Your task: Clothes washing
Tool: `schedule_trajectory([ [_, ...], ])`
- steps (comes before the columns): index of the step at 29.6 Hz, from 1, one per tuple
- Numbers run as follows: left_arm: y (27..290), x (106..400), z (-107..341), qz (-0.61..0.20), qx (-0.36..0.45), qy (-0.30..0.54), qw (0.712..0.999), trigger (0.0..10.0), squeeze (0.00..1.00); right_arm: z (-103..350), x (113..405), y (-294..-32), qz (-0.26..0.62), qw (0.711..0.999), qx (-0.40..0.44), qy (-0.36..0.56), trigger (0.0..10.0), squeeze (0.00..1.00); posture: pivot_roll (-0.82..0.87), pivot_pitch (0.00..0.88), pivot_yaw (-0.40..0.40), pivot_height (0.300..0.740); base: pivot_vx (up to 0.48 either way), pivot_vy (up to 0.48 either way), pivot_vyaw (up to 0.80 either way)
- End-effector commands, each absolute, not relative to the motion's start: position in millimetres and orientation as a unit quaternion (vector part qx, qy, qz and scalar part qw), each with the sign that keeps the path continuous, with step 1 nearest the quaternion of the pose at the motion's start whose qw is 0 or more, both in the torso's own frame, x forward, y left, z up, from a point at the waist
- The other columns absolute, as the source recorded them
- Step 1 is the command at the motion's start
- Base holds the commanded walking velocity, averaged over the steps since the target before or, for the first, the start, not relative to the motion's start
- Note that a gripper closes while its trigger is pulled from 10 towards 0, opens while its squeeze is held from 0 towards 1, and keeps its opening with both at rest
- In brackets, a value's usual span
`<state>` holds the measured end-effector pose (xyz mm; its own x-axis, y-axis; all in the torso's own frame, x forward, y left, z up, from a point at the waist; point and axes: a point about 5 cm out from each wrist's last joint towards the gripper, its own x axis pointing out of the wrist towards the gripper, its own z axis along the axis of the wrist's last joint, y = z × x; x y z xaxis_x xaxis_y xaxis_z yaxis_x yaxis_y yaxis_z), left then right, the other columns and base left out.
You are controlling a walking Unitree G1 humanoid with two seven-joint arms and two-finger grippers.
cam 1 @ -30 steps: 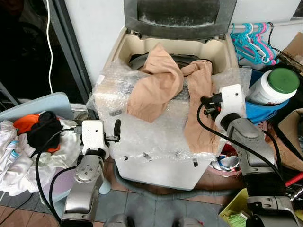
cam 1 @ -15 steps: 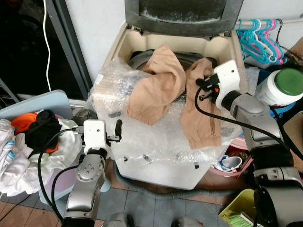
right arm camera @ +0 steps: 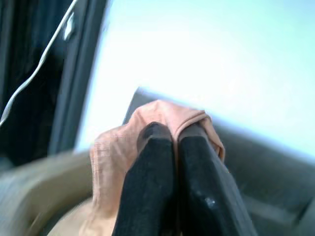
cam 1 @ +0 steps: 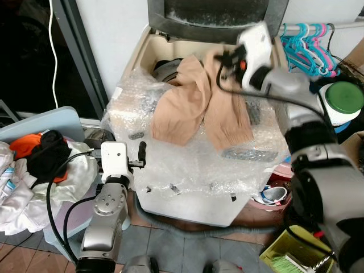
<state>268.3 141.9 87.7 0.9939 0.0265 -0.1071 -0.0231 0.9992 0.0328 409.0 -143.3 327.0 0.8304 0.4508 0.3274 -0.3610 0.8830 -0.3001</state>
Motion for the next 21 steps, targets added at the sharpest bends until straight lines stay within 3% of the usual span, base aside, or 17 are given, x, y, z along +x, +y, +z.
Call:
schedule_trajectory([
  [1,146,270,90,0.026,0.025,0.048,0.998,10.0,0.0,343,408,-156,0.164,0.953,-0.095,-0.238,0.0,0.0,-0.03,0.0,-0.015,0.74,0.0,0.0,0.0],
  [2,146,270,90,0.026,0.025,0.048,0.998,10.0,0.0,343,408,-156,0.164,0.953,-0.095,-0.238,0.0,0.0,-0.03,0.0,-0.015,0.74,0.0,0.0,0.0],
  [3,148,271,89,0.032,0.027,0.048,0.998,10.0,0.0,349,407,-161,0.142,0.952,-0.097,-0.252,3.5,0.0,-0.03,0.0,-0.015,0.74,0.0,0.0,0.0],
  [4,148,271,89,0.032,0.027,0.048,0.998,10.0,0.0,349,407,-161,0.142,0.952,-0.097,-0.252,3.5,0.0,-0.03,0.0,-0.015,0.74,0.0,0.0,0.0],
  [5,150,271,89,0.039,0.03,0.047,0.998,10.0,0.0,344,406,-167,0.106,0.95,-0.142,-0.257,10.0,0.0,-0.04,0.0,-0.011,0.74,0.0,0.0,0.0],
  [8,149,272,89,0.038,0.03,0.046,0.998,10.0,0.0,327,405,-167,0.114,0.947,-0.186,-0.238,10.0,0.0,-0.04,0.0,-0.008,0.74,0.0,0.0,0.0],
  [9,147,272,89,0.036,0.029,0.047,0.998,10.0,0.0,311,407,-165,0.135,0.947,-0.207,-0.207,10.0,0.07,-0.04,0.0,-0.007,0.74,0.0,0.0,0.0],
  [10,146,273,89,0.033,0.029,0.047,0.998,10.0,0.0,292,408,-164,0.17,0.948,-0.213,-0.167,10.0,1.0,-0.04,0.0,-0.004,0.74,0.0,0.0,0.0],
  [14,144,273,88,0.027,0.028,0.048,0.998,10.0,0.0,246,404,-162,0.248,0.93,-0.261,-0.075,10.0,1.0,-0.05,0.0,-0.001,0.74,0.0,0.0,0.0],
  [21,144,272,87,0.026,0.028,0.049,0.998,10.0,0.0,235,392,-161,0.29,0.919,-0.247,-0.099,10.0,1.0,-0.05,0.0,0.004,0.74,0.0,0.0,0.0],
])
